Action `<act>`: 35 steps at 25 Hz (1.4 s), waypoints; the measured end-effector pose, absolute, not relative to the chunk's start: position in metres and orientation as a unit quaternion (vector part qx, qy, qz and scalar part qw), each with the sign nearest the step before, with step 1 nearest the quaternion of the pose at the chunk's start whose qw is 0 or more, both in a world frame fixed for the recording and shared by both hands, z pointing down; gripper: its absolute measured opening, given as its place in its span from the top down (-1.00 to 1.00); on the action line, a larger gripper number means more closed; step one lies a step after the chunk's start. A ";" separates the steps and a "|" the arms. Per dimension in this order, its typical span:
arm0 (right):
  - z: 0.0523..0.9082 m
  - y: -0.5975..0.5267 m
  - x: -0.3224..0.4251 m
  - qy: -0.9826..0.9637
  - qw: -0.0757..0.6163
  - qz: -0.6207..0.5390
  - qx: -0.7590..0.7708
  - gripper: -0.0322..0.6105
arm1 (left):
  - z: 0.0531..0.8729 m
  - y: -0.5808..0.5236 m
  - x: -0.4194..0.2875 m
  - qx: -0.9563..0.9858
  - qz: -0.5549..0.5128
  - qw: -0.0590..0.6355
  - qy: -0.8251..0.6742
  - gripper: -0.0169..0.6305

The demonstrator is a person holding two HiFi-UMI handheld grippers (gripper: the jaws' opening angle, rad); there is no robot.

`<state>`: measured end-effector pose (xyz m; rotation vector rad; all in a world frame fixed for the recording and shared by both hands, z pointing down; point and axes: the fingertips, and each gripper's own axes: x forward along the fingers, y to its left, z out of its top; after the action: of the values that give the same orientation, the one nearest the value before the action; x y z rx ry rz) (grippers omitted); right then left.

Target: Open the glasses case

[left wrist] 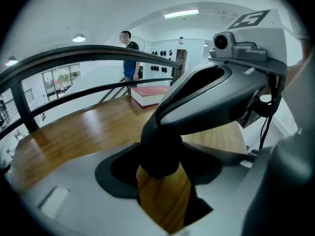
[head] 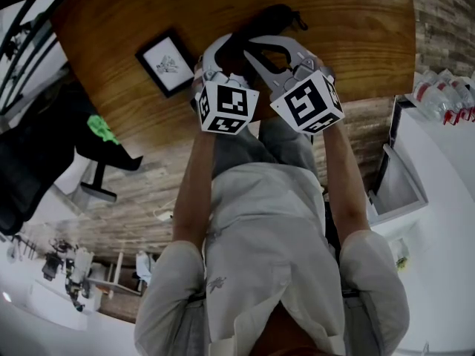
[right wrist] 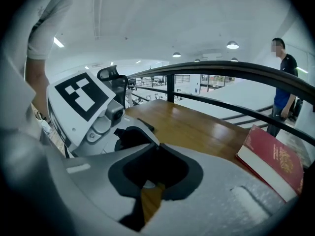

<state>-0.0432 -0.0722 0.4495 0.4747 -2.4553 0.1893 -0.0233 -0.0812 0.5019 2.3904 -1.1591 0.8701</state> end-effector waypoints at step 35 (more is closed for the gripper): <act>0.456 -0.103 -0.018 -0.910 0.325 0.075 0.246 0.89 | 0.504 -0.068 -0.029 0.843 0.279 0.207 -0.410 0.09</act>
<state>-0.0184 -0.1030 0.4560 0.6459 -2.3869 0.1963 -0.0287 -0.0679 0.5037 2.3475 -1.1429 0.7770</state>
